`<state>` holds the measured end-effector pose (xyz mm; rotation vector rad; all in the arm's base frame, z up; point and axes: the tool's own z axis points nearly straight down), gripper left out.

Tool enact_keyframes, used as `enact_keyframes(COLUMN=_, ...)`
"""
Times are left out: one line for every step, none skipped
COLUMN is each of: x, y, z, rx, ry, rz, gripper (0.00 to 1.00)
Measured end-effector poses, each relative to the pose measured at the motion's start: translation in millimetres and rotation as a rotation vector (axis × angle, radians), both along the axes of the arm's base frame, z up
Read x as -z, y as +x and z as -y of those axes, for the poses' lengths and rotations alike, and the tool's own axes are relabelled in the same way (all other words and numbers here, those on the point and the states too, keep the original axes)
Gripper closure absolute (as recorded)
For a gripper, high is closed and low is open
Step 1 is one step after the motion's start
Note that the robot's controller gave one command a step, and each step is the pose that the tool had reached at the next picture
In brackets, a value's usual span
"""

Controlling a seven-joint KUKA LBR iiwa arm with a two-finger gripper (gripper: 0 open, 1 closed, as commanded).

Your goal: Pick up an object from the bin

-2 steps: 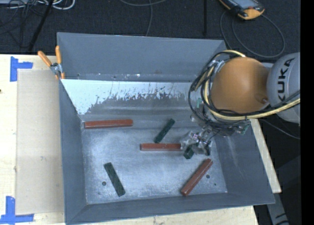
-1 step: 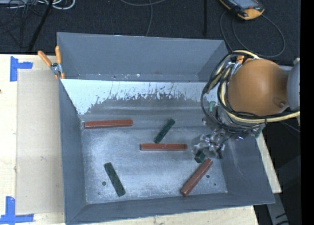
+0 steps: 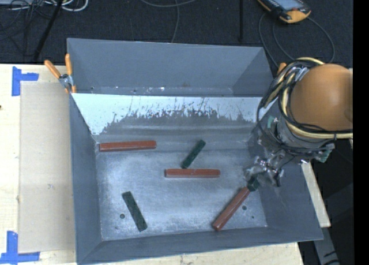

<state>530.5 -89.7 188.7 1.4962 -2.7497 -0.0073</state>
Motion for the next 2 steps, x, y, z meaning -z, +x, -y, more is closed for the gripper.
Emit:
enact_keyframes(x=7, y=51.5, z=-1, rx=-0.024, ry=0.0, rz=0.026, gripper=1.0)
enact_keyframes(x=34, y=49.4, z=12, rx=-0.034, ry=0.006, rz=0.011, gripper=1.0)
